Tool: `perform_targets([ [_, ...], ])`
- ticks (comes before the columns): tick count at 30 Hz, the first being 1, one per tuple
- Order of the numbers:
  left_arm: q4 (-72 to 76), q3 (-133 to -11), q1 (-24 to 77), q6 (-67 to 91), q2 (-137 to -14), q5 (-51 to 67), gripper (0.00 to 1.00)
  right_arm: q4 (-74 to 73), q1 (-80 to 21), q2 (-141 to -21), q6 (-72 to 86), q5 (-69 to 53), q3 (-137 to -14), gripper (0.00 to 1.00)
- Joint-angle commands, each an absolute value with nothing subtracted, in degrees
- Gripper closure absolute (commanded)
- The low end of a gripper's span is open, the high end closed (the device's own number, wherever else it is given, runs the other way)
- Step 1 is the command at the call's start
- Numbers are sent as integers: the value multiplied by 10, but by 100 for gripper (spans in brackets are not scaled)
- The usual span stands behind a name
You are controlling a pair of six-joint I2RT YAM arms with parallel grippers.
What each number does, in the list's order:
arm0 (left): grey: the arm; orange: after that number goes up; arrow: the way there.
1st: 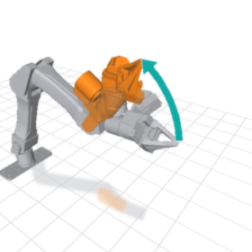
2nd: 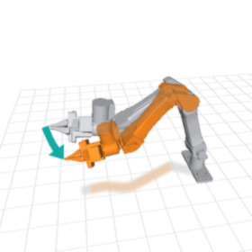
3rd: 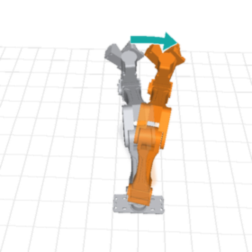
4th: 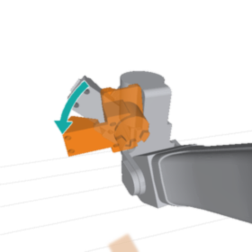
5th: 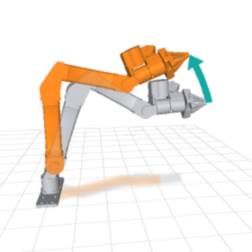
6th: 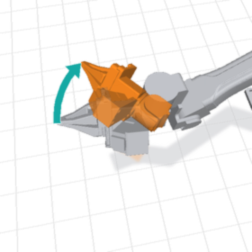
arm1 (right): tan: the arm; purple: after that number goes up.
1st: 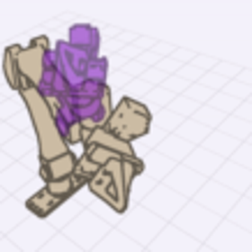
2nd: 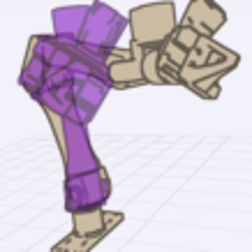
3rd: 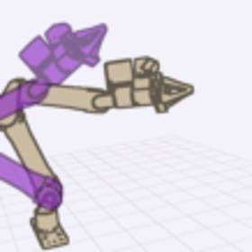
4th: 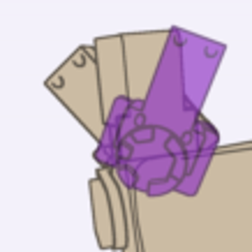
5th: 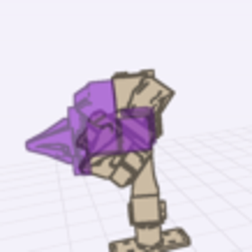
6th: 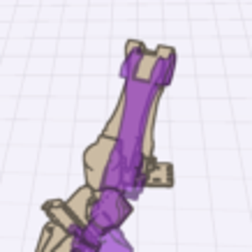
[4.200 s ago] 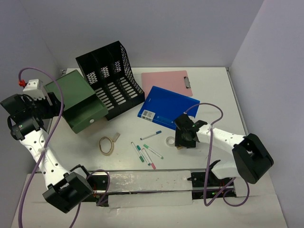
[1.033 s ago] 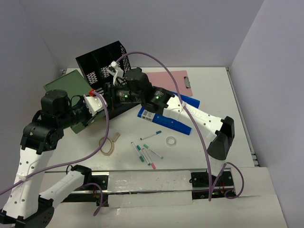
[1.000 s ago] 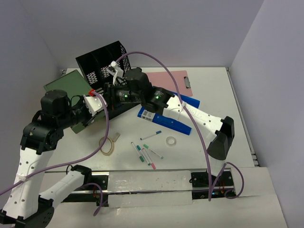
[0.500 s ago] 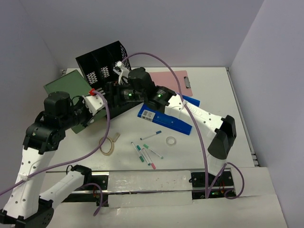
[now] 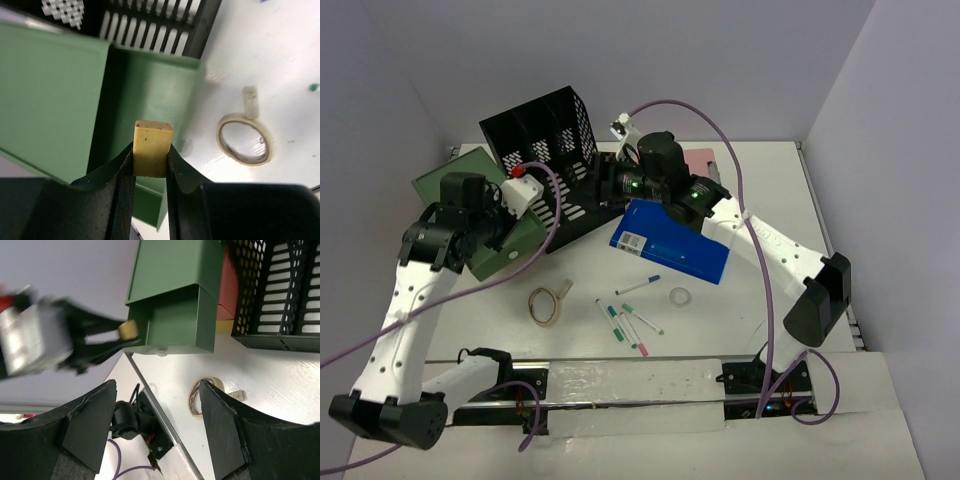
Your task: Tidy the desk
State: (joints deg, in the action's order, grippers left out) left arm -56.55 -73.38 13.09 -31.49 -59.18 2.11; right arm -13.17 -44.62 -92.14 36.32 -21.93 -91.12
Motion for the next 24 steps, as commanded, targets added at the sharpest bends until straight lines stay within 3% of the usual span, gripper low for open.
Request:
perform_targets([
  [1,-547,-746,91,-303,-620,-15,96,-111,-450,-889,350,-212,-892,26],
  [12,-517,-716,60,-316,-636,28,45,-120,-450,-881,341,-204,-871,26],
  [17,-525,-705,60,-325,-624,32,36,-129,-449,-878,336,-199,-864,26],
  [24,-514,-748,60,-286,-611,19,36,-193,-450,-856,301,-150,-836,26],
])
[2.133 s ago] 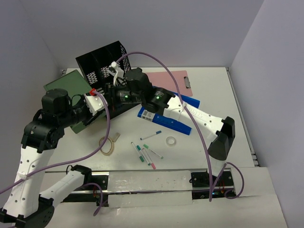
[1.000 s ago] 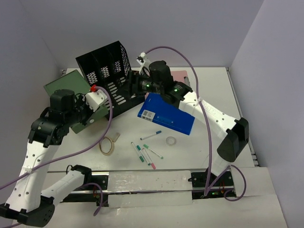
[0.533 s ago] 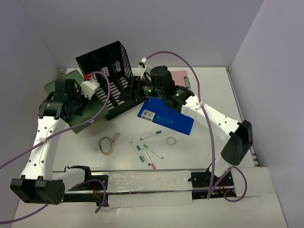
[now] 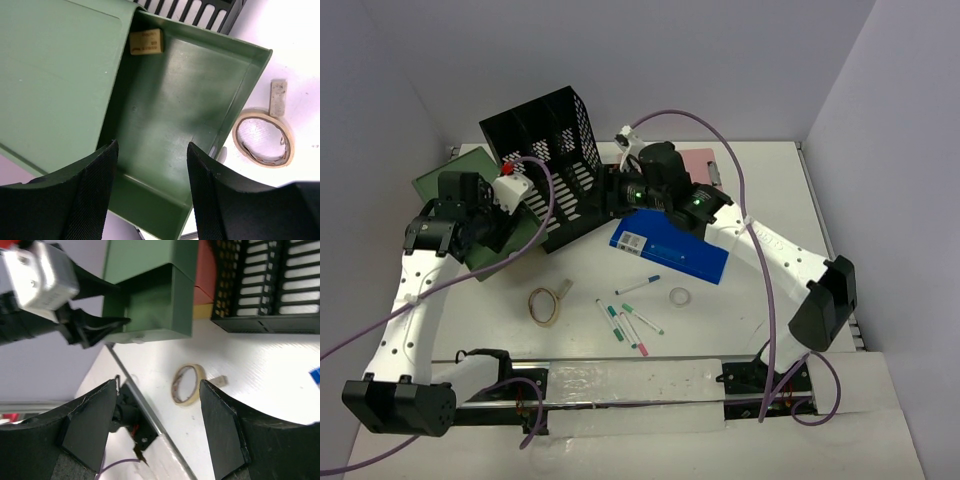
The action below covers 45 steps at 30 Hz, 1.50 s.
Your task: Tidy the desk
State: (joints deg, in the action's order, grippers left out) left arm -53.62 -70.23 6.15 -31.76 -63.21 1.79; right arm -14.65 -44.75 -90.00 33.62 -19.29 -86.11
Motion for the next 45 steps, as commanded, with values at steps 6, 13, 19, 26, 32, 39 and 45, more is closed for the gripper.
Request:
perform_targets([
  [6,-502,-790,60,-240,-589,4,36,-306,-450,-819,262,-9,-739,26],
  [13,-502,-770,60,-207,-542,6,34,-359,-448,-800,269,119,-603,32],
  [19,-507,-744,60,-199,-512,6,34,-278,-467,-786,233,46,-559,40],
  [26,-502,-719,60,-181,-488,5,34,-250,-522,-879,242,23,-649,33],
  [32,-501,-717,60,-174,-487,8,34,-193,-584,-1011,247,28,-778,25],
  [39,-498,-717,60,-178,-486,3,34,-134,-608,-1096,119,-27,-851,25],
  [45,-495,-715,59,-179,-492,3,34,-106,-612,-1127,14,-71,-855,22],
])
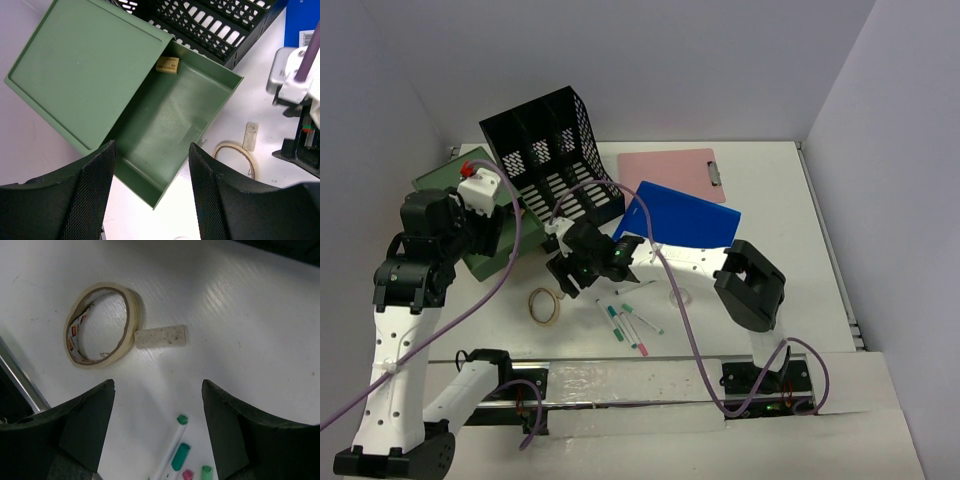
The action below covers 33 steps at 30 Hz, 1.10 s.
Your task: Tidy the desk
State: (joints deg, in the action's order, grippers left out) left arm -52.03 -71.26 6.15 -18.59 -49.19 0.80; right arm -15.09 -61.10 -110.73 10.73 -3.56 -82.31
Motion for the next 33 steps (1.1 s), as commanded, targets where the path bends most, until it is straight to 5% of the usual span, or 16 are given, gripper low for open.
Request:
perform_targets([
  [1,-494,-717,59,-181,-495,3,34,-114,-612,-1141,12,-71,-866,22],
  [5,-492,-721,56,-181,-502,3,34,-134,-612,-1173,40,-71,-907,22],
  [12,-492,-732,46,-178,-515,3,34,21,-610,-1089,35,-150,-784,21],
  [16,-492,-742,43,-176,-524,3,34,-44,-606,-1111,197,-68,-856,23],
  [25,-489,-738,35,-182,-505,3,34,-94,-606,-1097,619,33,-798,26],
  [33,-479,-740,35,-185,-492,11,33,-208,-606,-1137,753,55,-880,26],
])
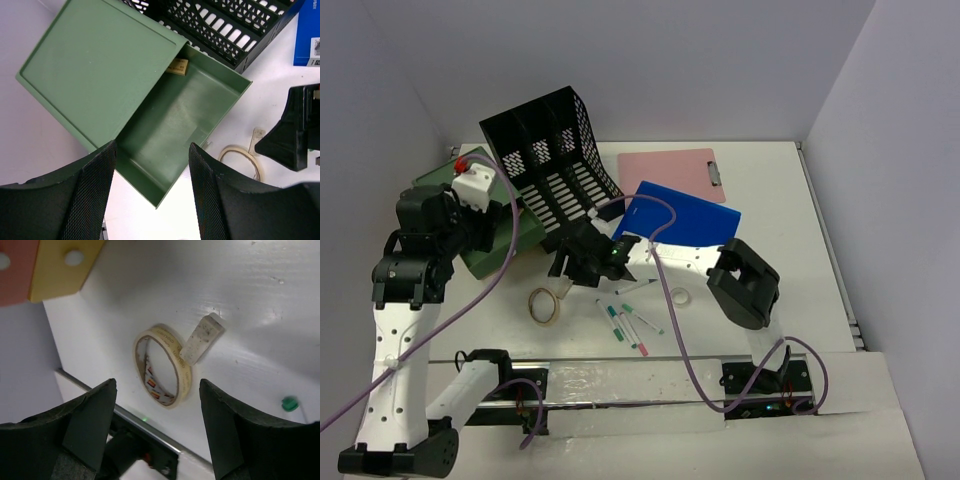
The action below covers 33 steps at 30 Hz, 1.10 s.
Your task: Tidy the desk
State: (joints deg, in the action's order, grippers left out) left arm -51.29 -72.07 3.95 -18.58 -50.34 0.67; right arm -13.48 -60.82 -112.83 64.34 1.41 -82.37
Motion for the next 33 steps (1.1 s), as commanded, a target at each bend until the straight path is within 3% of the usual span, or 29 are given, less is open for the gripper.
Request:
perform_targets([
  [1,-477,-740,35,-186,-488,12,33,-237,-606,-1148,759,61,-898,26],
  [5,-470,-733,35,-194,-473,10,32,-344,-606,-1191,819,50,-955,27],
  [10,-467,-733,35,-198,-463,9,32,-375,-608,-1191,857,58,-966,27],
  [16,-465,-738,35,-199,-452,12,31,-524,-602,-1253,866,36,-1081,28],
  [33,-441,-762,17,-178,-475,16,30,-499,-590,-1296,857,24,-1109,29],
])
